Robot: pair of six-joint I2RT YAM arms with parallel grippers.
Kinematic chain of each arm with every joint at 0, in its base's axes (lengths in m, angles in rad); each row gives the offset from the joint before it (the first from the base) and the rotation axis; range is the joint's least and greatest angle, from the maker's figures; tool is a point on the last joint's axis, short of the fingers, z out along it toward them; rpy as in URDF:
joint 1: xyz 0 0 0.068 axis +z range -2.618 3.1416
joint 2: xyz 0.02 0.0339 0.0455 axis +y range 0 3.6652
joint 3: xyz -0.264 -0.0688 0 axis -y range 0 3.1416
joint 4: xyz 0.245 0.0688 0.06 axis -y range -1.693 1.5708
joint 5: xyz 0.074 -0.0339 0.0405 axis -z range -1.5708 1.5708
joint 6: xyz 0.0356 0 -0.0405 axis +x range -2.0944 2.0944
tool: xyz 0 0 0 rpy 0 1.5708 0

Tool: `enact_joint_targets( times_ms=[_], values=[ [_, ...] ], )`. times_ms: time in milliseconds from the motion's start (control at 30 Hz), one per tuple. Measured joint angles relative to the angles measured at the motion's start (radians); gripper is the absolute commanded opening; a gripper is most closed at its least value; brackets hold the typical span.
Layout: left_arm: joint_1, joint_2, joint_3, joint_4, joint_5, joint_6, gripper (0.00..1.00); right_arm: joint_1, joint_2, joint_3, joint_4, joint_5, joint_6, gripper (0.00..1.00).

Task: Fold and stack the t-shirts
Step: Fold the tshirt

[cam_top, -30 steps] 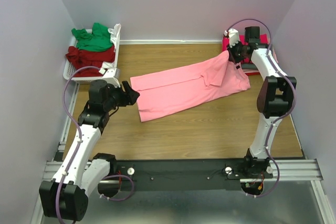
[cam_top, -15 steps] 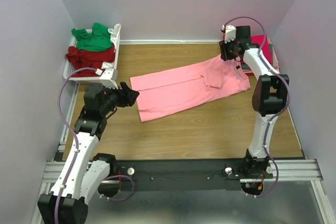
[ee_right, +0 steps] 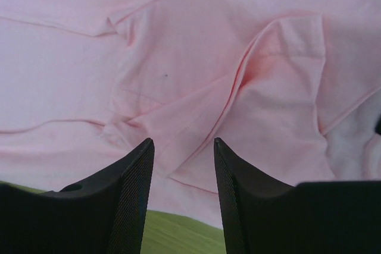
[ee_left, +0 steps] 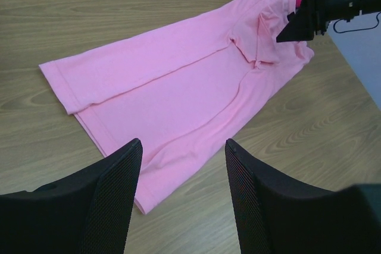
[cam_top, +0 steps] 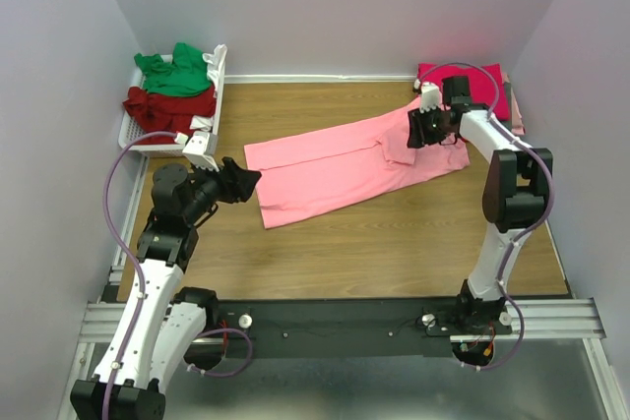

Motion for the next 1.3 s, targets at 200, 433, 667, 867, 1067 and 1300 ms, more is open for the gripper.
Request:
enact_joint_targets(
  times_ms=[200, 433, 667, 867, 1067, 1300],
  values=[
    [0.0, -0.014, -0.001, 0.002, 0.003, 0.0, 0.65, 0.0, 0.042, -0.017, -0.002, 0.042, 0.062, 0.52],
    [0.0, -0.018, -0.003, 0.007, 0.004, 0.0, 0.65, 0.0, 0.043, -0.035, 0.004, 0.045, 0.098, 0.51],
    [0.0, -0.019, -0.006, 0.007, 0.004, 0.0, 0.65, 0.0, 0.067, -0.04, 0.004, 0.036, 0.121, 0.47],
    [0.0, -0.019, -0.008, 0.008, 0.004, 0.0, 0.65, 0.0, 0.077, -0.04, 0.004, 0.033, 0.132, 0.38],
    [0.0, -0.019, -0.008, 0.008, 0.004, 0.0, 0.65, 0.0, 0.078, -0.039, 0.004, 0.011, 0.138, 0.14],
    [0.0, -0.016, -0.008, 0.008, 0.004, 0.0, 0.65, 0.0, 0.116, 0.019, 0.003, -0.054, 0.166, 0.07]
  ],
)
